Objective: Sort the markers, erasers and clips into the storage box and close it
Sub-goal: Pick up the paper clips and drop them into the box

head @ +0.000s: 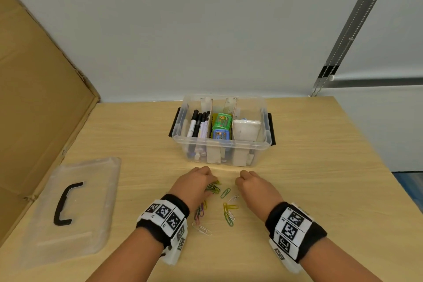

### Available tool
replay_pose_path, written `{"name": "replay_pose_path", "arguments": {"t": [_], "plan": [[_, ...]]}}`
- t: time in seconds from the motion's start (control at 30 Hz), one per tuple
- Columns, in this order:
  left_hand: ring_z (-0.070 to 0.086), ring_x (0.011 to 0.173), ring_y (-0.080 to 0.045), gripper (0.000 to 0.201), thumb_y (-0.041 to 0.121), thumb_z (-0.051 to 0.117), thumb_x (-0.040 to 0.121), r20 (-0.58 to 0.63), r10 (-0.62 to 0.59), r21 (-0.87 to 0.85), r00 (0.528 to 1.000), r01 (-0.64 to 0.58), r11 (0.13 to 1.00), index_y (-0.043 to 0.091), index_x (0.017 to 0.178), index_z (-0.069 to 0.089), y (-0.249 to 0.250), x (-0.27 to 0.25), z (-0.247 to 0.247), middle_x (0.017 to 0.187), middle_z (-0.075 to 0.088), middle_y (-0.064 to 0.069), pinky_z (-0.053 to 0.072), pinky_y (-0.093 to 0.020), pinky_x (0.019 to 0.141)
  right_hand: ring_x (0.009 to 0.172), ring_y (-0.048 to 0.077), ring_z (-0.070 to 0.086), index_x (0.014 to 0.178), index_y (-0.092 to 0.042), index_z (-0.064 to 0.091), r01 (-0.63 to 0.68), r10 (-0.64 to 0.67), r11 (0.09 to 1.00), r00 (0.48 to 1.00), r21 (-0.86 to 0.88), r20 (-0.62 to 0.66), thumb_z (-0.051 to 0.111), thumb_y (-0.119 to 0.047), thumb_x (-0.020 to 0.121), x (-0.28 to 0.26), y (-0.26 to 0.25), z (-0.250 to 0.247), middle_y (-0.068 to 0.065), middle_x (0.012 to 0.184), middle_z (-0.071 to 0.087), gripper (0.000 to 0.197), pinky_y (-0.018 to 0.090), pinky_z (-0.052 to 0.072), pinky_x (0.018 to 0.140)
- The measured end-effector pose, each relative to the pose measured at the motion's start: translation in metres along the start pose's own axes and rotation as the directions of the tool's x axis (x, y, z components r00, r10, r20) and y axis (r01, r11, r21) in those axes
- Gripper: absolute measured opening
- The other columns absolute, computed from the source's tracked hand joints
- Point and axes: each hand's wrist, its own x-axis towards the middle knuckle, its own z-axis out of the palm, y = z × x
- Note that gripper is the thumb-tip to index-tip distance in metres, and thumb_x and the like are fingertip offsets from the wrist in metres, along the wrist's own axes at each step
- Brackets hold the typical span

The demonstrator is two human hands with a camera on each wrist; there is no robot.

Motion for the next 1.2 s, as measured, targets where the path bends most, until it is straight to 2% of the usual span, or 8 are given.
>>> {"name": "replay_pose_path", "arguments": {"t": [0.4,0.47,0.6,0.67,0.73,0.9,1.0,1.2], "plan": [[0.056,0.106,-0.022,0.034,0.019,0.047,0.095,-0.006,0.006,0.039,1.0,-0.006,0.999,0.022,0.128,0.054,0.002,-0.001,-0.001,0.117,0.055,-0.002,0.047,-0.034,0.084,0.088,0.013,0.058,0.082,-0.023,0.059,-0.277,0.261,0.794,0.959,0.541,0.109,0.048,-0.003,0.089,0.001,0.01,0.009,-0.005,0.09,0.06,0.024,0.013,0.043,0.073],[0.056,0.104,-0.021,0.034,0.019,0.047,0.095,-0.024,0.011,-0.013,1.0,-0.011,1.0,0.023,0.128,0.054,-0.002,-0.004,0.003,0.116,0.054,-0.001,0.047,-0.032,0.082,0.082,0.012,0.06,0.083,-0.021,0.064,-0.324,0.323,0.541,0.932,0.776,0.164,0.052,-0.004,0.091,-0.004,0.018,0.007,-0.005,0.086,0.063,0.023,0.013,0.045,0.072],[0.059,0.096,-0.019,0.028,0.021,0.05,0.095,-0.084,-0.024,-0.198,0.996,0.007,0.98,0.021,0.121,0.059,-0.009,-0.009,0.006,0.111,0.053,0.002,0.048,-0.028,0.082,0.067,0.019,0.056,0.084,-0.003,0.059,-0.241,0.315,-0.412,0.867,0.879,0.385,0.039,0.003,0.092,-0.017,0.019,0.004,0.008,0.077,0.054,0.023,0.025,0.052,0.062],[0.059,0.094,-0.016,0.025,0.021,0.053,0.094,-0.121,-0.063,-0.314,0.991,0.022,0.949,0.019,0.117,0.06,-0.012,-0.013,0.005,0.109,0.055,0.003,0.047,-0.026,0.085,0.061,0.018,0.051,0.081,-0.004,0.054,-0.226,0.281,-0.534,0.861,0.814,0.424,0.035,-0.001,0.09,-0.019,0.016,0.004,0.007,0.072,0.049,0.021,0.025,0.048,0.054],[0.058,0.095,-0.013,0.023,0.021,0.054,0.093,-0.123,-0.12,-0.43,0.985,0.056,0.901,0.018,0.115,0.06,-0.015,-0.016,0.003,0.107,0.059,0.002,0.047,-0.024,0.086,0.059,0.017,0.05,0.081,-0.005,0.053,-0.281,0.281,-0.346,0.879,0.895,0.385,0.039,-0.007,0.093,-0.017,0.014,0.005,0.007,0.072,0.05,0.019,0.026,0.044,0.055],[0.066,0.088,-0.015,0.014,0.015,0.055,0.093,-0.013,-0.236,-0.815,0.972,0.126,0.566,0.015,0.104,0.065,-0.024,-0.024,-0.003,0.097,0.068,-0.009,0.052,-0.021,0.079,0.068,0.006,0.047,0.094,-0.015,0.055,-0.196,0.163,0.712,0.98,0.674,0.113,0.07,-0.029,0.082,-0.012,0.004,0.006,-0.008,0.079,0.051,0.024,0.02,0.041,0.065],[0.067,0.088,-0.011,0.016,0.009,0.053,0.094,0.03,-0.241,-0.926,0.97,0.118,0.358,0.01,0.105,0.066,-0.027,-0.029,-0.005,0.094,0.069,-0.007,0.054,-0.021,0.077,0.086,0.012,0.048,0.11,-0.017,0.049,-0.16,0.083,0.879,0.979,0.45,0.186,0.075,-0.038,0.075,-0.007,-0.006,0.009,-0.007,0.098,0.045,0.048,0.024,0.039,0.075],[0.068,0.089,-0.015,0.016,0.006,0.053,0.093,0.026,-0.285,-0.966,0.958,0.097,0.239,0.011,0.102,0.066,-0.031,-0.038,-0.002,0.096,0.071,-0.005,0.055,-0.025,0.082,0.081,0.016,0.041,0.11,-0.006,0.051,-0.104,0.07,0.946,0.99,0.306,0.12,0.048,-0.016,0.095,-0.003,-0.031,0.017,0.008,0.115,0.045,0.018,0.026,0.036,0.073]]}}
